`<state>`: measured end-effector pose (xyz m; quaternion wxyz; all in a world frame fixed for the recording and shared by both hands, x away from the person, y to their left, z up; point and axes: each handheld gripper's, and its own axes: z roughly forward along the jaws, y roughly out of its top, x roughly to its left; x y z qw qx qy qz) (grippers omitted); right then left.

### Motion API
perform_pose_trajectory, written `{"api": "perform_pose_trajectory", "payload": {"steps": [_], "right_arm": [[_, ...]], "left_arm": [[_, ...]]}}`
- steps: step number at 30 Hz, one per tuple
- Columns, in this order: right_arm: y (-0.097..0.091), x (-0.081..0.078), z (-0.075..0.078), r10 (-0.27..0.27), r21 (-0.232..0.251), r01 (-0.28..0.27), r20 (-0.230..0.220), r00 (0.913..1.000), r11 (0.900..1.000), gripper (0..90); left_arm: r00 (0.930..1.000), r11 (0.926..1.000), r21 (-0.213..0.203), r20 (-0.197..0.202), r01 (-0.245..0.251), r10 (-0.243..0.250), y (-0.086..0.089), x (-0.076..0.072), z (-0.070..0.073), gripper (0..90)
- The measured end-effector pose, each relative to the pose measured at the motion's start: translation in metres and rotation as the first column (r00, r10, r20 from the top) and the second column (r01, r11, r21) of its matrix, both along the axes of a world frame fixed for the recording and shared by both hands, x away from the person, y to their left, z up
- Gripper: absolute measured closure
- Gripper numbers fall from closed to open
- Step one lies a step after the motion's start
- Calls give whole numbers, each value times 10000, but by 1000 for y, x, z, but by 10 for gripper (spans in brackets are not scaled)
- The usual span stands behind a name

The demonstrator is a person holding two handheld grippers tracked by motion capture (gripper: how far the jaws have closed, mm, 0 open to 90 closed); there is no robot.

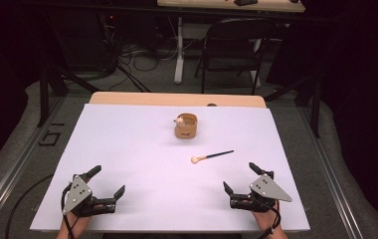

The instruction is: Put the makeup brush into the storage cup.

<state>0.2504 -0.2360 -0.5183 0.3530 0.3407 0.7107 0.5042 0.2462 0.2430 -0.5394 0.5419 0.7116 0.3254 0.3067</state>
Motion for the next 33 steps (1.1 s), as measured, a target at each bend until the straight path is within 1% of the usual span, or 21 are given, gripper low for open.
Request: {"api": "perform_pose_trajectory", "payload": {"steps": [4, 9, 13, 17, 20, 24, 25, 27, 28, 29, 31, 32, 33], "right_arm": [[1, 3, -1, -10, -7, 10, -1, 10000, 10000, 0], [2, 5, -3, 36, -14, -36, -155, 9999, 10000, 0], [2, 6, -3, 48, -34, -48, -178, 9998, 10000, 0], [0, 8, -5, 79, -45, -81, -415, 9991, 10000, 0], [0, 9, -6, 34, 95, -31, -325, 9995, 10000, 0], [0, 9, -6, 49, 55, -48, -305, 9995, 10000, 0], [0, 9, -5, 58, -22, -59, -411, 9991, 10000, 0], [1, 10, -6, 67, 5, -67, -321, 9995, 10000, 0], [1, 12, -6, 44, -243, -48, -164, 9999, 9997, 0], [2, 15, -7, 55, -348, -59, -124, 9999, 9994, 0], [3, 18, -8, 78, -403, -86, -194, 9998, 9991, 0], [4, 25, -12, 91, -502, -107, -333, 9994, 9987, 0], [5, 28, -13, 114, -490, -130, -334, 9994, 9987, 0]], "left_arm": [[10000, 10000, 12, -2, 11, -11, 0, 0, 0, 3], [10000, 10000, 10, -8, 29, -29, -1, 1, 0, 3], [10000, 10000, -3, -9, 25, -25, -1, 1, 0, 3], [10000, 10000, 17, -10, 10, -10, -1, 1, 0, 3], [10000, 10000, -8, -17, 13, -13, -1, 1, -1, 3], [10000, 10000, 15, -24, 35, -35, -2, 1, -1, 3], [10000, 10000, 13, -21, 35, -35, -2, 1, -1, 3], [10000, 10000, 17, -34, 29, -29, -2, 1, -1, 3], [10000, 10000, 20, -35, 28, -28, -2, 2, -1, 3], [10000, 10000, 39, -43, 29, -29, -2, 2, -1, 3], [10000, 10000, 29, -44, 35, -35, -2, 1, -1, 3], [10000, 10000, 5, -38, 30, -30, -1, 1, -1, 3], [10000, 10000, 24, -31, 17, -17, -1, 1, 0, 3]]}}
